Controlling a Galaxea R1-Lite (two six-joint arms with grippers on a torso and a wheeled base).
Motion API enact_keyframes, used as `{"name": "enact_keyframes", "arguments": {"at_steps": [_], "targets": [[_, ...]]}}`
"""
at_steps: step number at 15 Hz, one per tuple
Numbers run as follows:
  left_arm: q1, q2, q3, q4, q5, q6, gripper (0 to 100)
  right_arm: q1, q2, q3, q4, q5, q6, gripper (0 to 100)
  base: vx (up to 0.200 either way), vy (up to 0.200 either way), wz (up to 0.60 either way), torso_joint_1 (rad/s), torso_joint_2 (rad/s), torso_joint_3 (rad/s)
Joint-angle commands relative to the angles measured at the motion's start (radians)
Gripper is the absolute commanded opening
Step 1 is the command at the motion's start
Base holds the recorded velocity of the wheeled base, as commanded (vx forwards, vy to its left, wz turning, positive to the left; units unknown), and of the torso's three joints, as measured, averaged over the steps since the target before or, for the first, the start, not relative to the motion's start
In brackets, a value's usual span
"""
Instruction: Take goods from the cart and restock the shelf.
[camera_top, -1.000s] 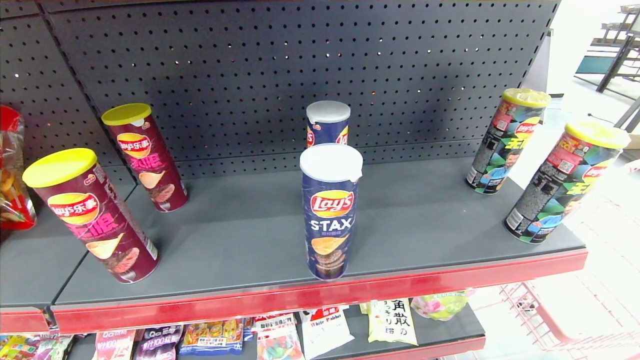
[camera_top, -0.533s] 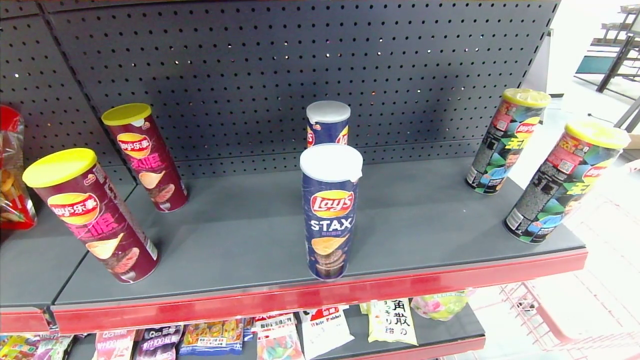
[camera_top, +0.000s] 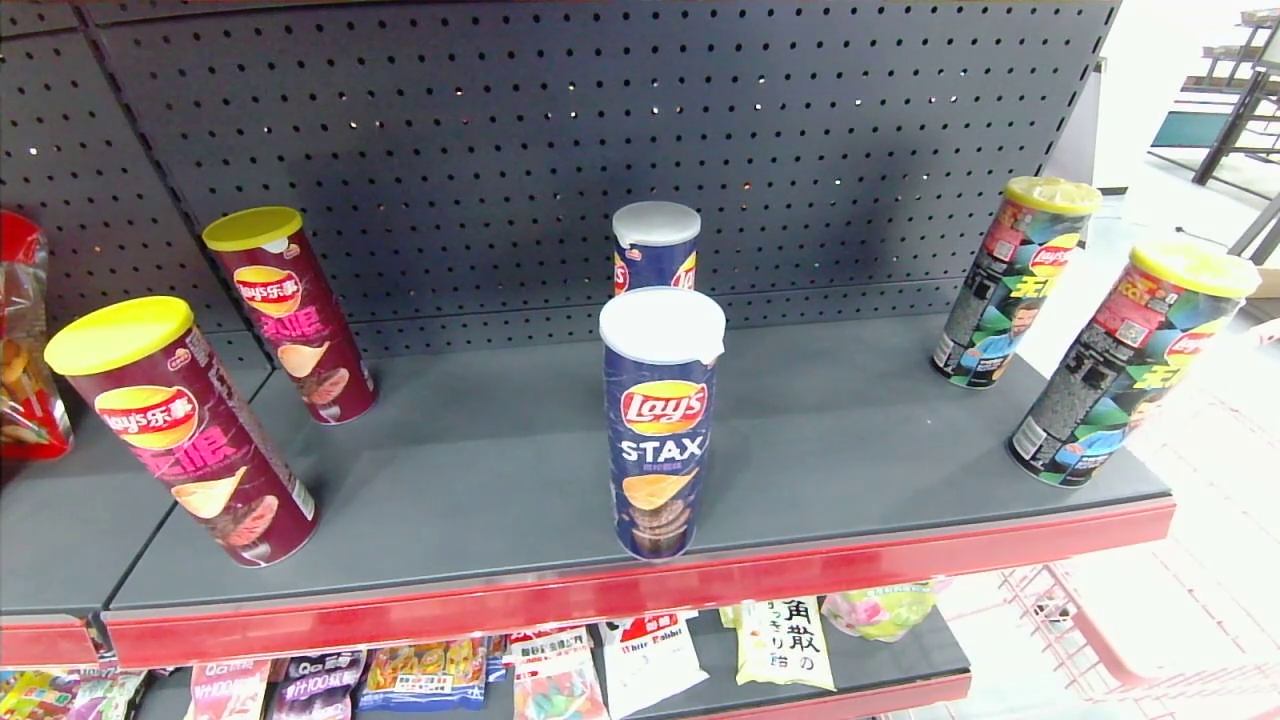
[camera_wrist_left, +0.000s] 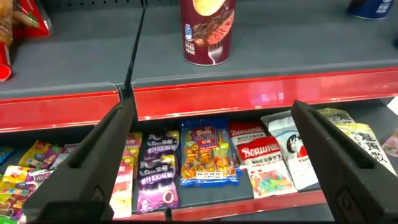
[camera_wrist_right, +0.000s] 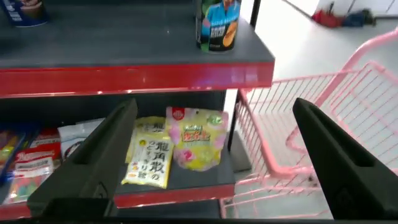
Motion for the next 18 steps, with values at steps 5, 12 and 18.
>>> {"name": "enact_keyframes", "arguments": {"at_steps": [5, 12, 18], "targets": [[0.0, 0.001, 0.0, 0.002, 0.001, -0.005, 100, 0.001, -0.001, 0.005, 0.036, 0.062, 0.027, 100, 0.0, 0.0, 0.0, 0.0, 0.0, 0.0], [0.0, 0.001, 0.0, 0.002, 0.001, -0.005, 100, 0.001, -0.001, 0.005, 0.036, 0.058, 0.021, 100, 0.0, 0.0, 0.0, 0.0, 0.0, 0.0], [0.0, 0.001, 0.0, 0.002, 0.001, -0.005, 100, 0.001, -0.001, 0.005, 0.036, 0.059, 0.024, 100, 0.0, 0.0, 0.3, 0.003, 0.0, 0.0]]}}
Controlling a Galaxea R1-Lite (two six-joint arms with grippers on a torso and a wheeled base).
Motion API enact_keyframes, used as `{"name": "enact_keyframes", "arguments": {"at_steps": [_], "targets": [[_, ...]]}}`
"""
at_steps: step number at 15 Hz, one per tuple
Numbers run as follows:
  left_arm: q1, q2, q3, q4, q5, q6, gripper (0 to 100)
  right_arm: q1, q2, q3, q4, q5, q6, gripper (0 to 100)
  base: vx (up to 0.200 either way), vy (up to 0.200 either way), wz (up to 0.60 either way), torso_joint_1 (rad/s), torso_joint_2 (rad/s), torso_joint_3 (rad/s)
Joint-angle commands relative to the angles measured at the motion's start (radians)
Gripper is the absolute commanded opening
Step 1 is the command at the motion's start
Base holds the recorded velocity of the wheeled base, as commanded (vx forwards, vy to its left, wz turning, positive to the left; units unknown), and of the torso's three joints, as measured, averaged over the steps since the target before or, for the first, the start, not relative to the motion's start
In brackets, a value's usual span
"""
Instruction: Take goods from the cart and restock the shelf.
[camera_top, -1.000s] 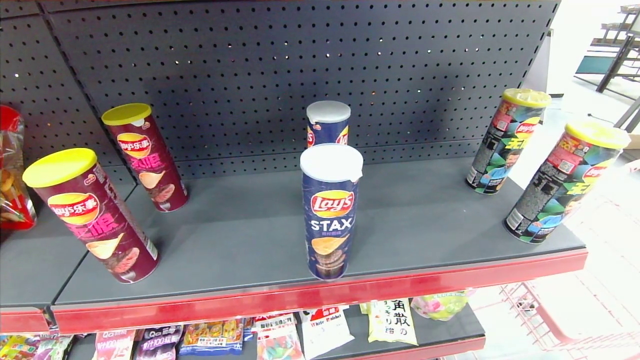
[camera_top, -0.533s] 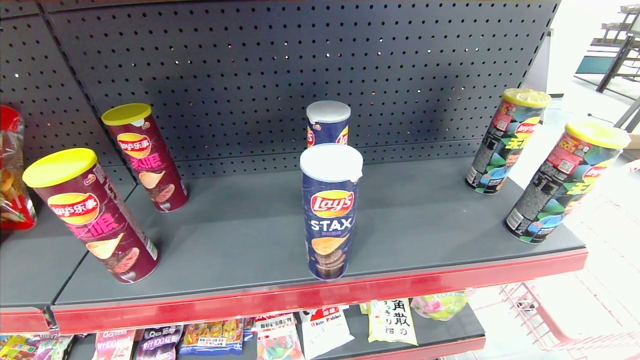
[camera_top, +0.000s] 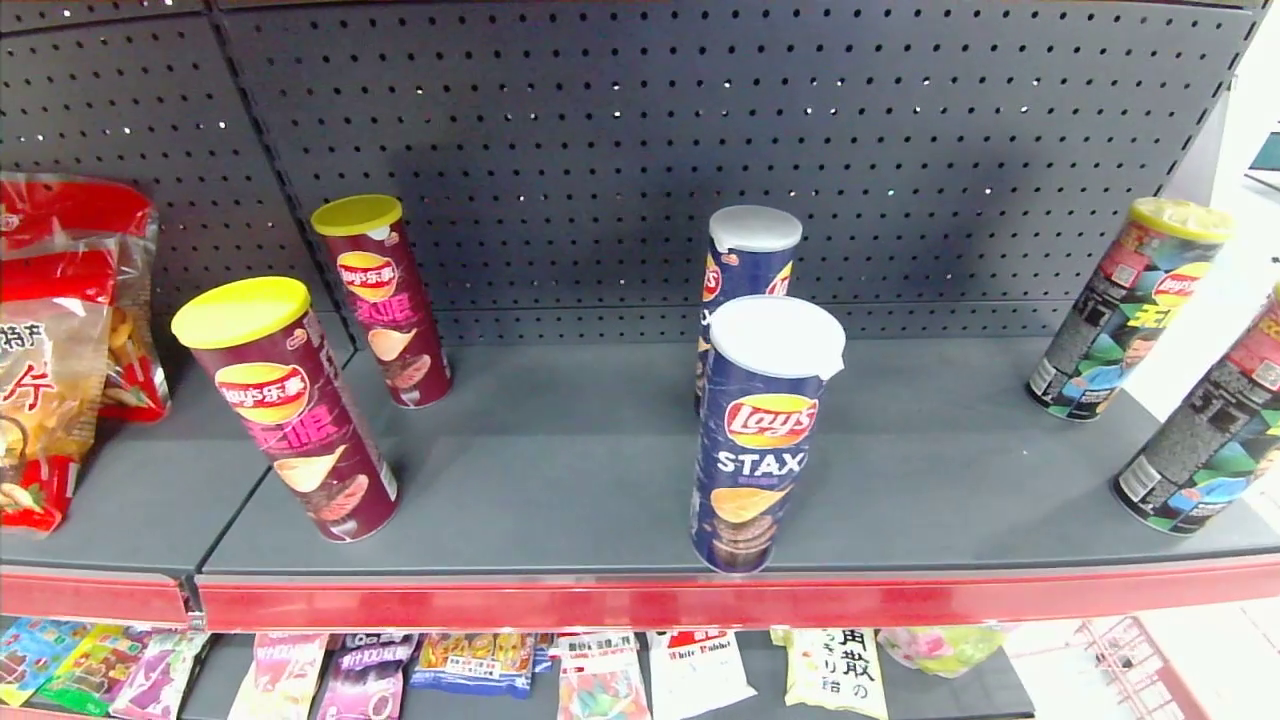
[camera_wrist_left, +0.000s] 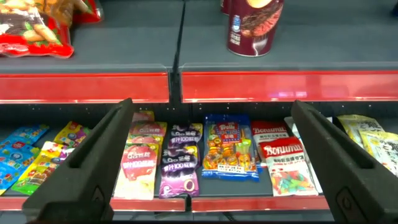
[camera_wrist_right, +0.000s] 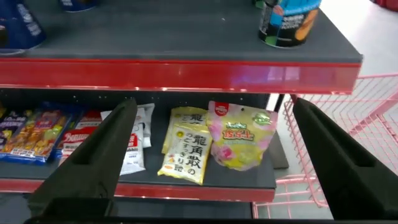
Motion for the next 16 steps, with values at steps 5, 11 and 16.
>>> {"name": "enact_keyframes", "arguments": {"at_steps": [5, 11, 16], "targets": [[0.001, 0.001, 0.0, 0.0, 0.0, 0.0, 100, 0.001, 0.0, 0.0, 0.0, 0.0, 0.002, 100, 0.0, 0.0, 0.0, 0.0, 0.0, 0.0], [0.001, 0.001, 0.0, 0.0, 0.0, 0.0, 100, 0.001, 0.0, 0.0, -0.002, 0.0, 0.002, 100, 0.0, 0.0, 0.0, 0.0, 0.0, 0.0], [0.001, 0.001, 0.0, 0.0, 0.0, 0.0, 100, 0.066, 0.401, -0.454, -0.02, 0.036, 0.155, 100, 0.0, 0.0, 0.0, 0.0, 0.0, 0.0]]}}
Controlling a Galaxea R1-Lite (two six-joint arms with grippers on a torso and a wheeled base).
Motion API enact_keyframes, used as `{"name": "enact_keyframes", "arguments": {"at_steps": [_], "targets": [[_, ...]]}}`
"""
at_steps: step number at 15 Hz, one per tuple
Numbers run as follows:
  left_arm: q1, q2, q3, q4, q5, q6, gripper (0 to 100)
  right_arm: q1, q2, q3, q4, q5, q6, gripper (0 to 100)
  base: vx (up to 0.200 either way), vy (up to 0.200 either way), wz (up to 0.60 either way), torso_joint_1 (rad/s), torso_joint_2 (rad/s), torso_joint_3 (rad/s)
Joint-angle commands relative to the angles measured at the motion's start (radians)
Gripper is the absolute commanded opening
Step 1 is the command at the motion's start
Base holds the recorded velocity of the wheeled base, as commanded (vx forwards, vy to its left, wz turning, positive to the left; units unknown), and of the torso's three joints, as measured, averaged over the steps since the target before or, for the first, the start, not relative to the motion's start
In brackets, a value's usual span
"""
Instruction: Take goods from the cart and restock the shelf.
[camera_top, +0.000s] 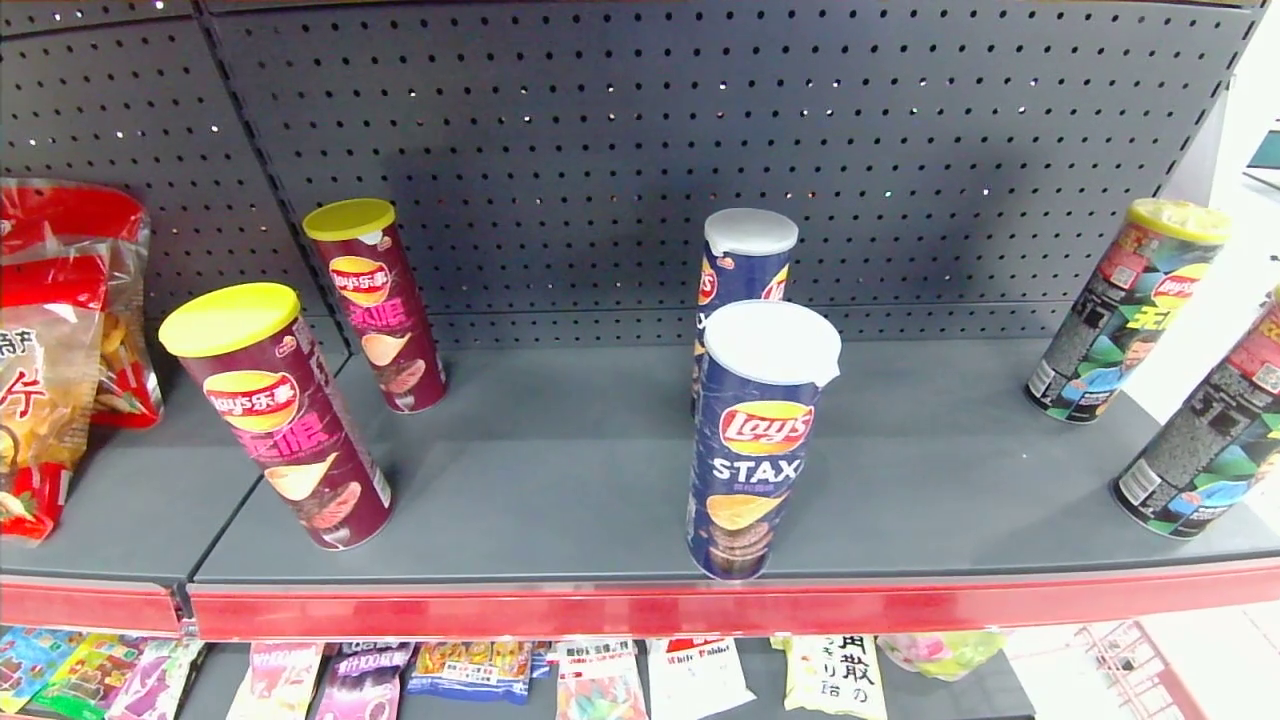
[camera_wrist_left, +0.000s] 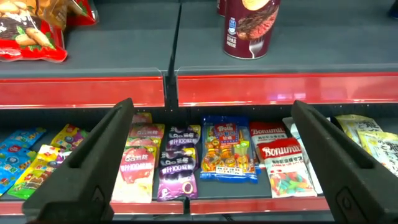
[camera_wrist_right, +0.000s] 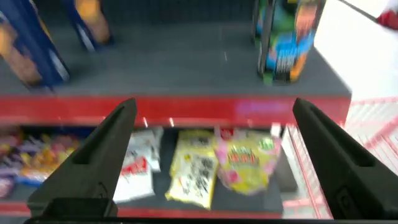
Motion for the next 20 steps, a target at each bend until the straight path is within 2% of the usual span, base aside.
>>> {"name": "enact_keyframes", "arguments": {"at_steps": [1, 6, 10, 14, 17, 20], "targets": [[0.0, 0.001, 0.0, 0.0, 0.0, 0.0, 100, 0.095, 0.468, -0.38, -0.005, 0.051, 0.082, 100, 0.0, 0.0, 0.0, 0.0, 0.0, 0.0], [0.0, 0.001, 0.0, 0.0, 0.0, 0.0, 100, 0.206, 0.81, -0.378, -0.009, 0.065, 0.068, 100, 0.0, 0.0, 0.0, 0.0, 0.0, 0.0], [0.0, 0.001, 0.0, 0.0, 0.0, 0.0, 100, 0.243, 1.117, -0.423, -0.022, 0.062, 0.073, 100, 0.0, 0.0, 0.0, 0.0, 0.0, 0.0], [0.0, 0.001, 0.0, 0.0, 0.0, 0.0, 100, 0.29, 1.261, -0.438, -0.146, 0.056, 0.067, 100, 0.0, 0.0, 0.0, 0.0, 0.0, 0.0], [0.0, 0.001, 0.0, 0.0, 0.0, 0.0, 100, 0.361, 1.332, -0.466, -0.154, -0.021, 0.062, 100, 0.0, 0.0, 0.0, 0.0, 0.0, 0.0], [0.0, 0.001, 0.0, 0.0, 0.0, 0.0, 100, 0.414, 1.341, -0.472, -0.154, -0.024, 0.062, 100, 0.0, 0.0, 0.0, 0.0, 0.0, 0.0]]}}
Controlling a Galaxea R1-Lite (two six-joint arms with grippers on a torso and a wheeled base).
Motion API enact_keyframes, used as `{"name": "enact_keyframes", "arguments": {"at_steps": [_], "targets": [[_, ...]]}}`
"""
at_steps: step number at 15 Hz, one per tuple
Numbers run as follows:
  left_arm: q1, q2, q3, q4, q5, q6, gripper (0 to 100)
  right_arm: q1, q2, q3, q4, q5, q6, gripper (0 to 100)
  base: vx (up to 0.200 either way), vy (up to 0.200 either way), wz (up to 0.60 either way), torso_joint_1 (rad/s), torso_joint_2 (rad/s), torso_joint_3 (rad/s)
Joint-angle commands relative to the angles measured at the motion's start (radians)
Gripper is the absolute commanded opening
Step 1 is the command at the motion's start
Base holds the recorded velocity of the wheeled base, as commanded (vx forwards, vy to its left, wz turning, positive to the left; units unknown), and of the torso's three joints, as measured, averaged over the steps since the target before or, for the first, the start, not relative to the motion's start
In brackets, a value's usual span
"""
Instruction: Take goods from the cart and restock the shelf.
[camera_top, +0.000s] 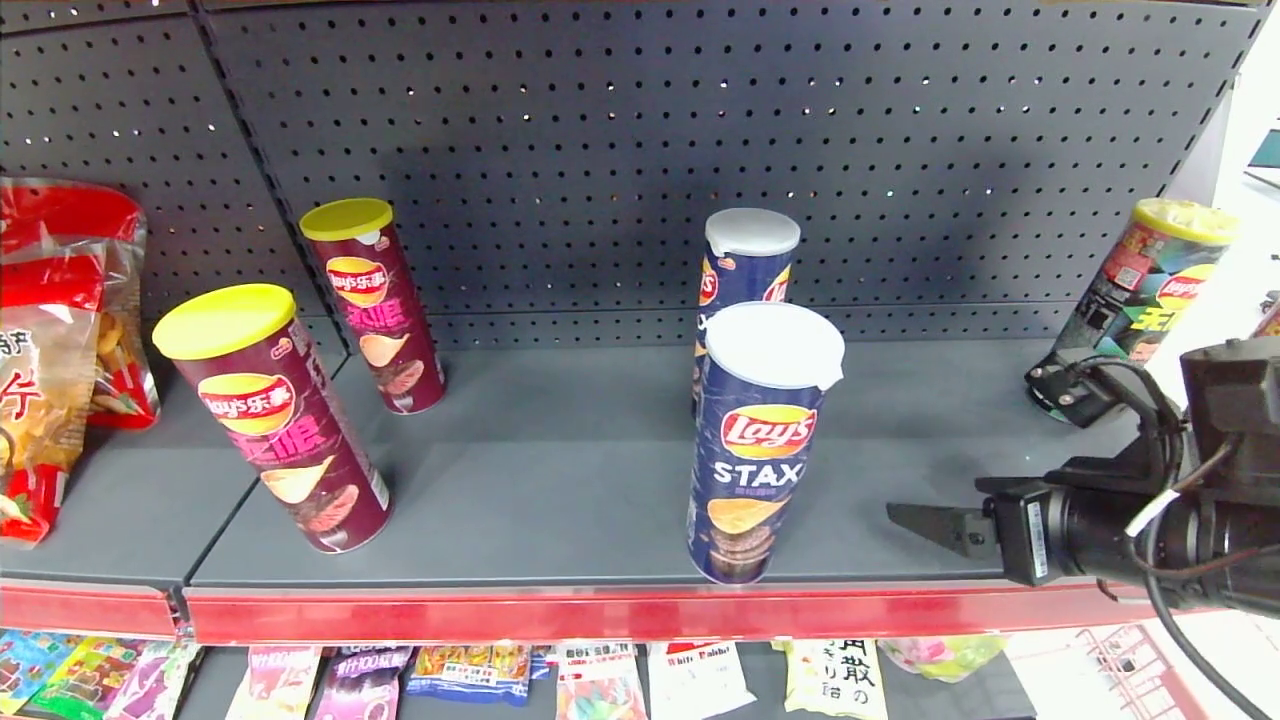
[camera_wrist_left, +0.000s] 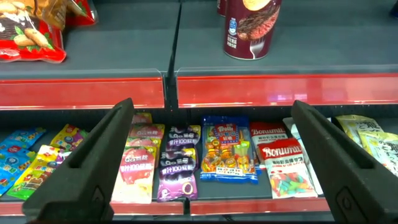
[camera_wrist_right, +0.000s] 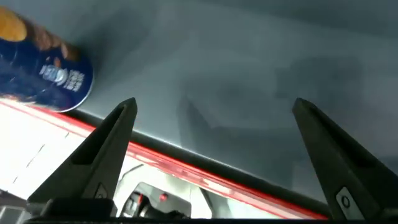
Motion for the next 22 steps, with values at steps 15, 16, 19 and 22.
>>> {"name": "enact_keyframes", "arguments": {"at_steps": [15, 16, 19, 22], "targets": [[0.0, 0.001, 0.0, 0.0, 0.0, 0.0, 100, 0.132, 0.102, -0.013, -0.052, 0.031, -0.026, 100, 0.0, 0.0, 0.0, 0.0, 0.0, 0.0], [0.0, 0.001, 0.0, 0.0, 0.0, 0.0, 100, 0.135, 0.102, -0.016, -0.054, 0.031, -0.028, 100, 0.0, 0.0, 0.0, 0.0, 0.0, 0.0], [0.0, 0.001, 0.0, 0.0, 0.0, 0.0, 100, 0.148, 0.12, -0.033, -0.054, 0.027, -0.028, 100, 0.0, 0.0, 0.0, 0.0, 0.0, 0.0], [0.0, 0.001, 0.0, 0.0, 0.0, 0.0, 100, 0.165, 0.145, -0.047, -0.054, -0.011, -0.028, 100, 0.0, 0.0, 0.0, 0.0, 0.0, 0.0]]}}
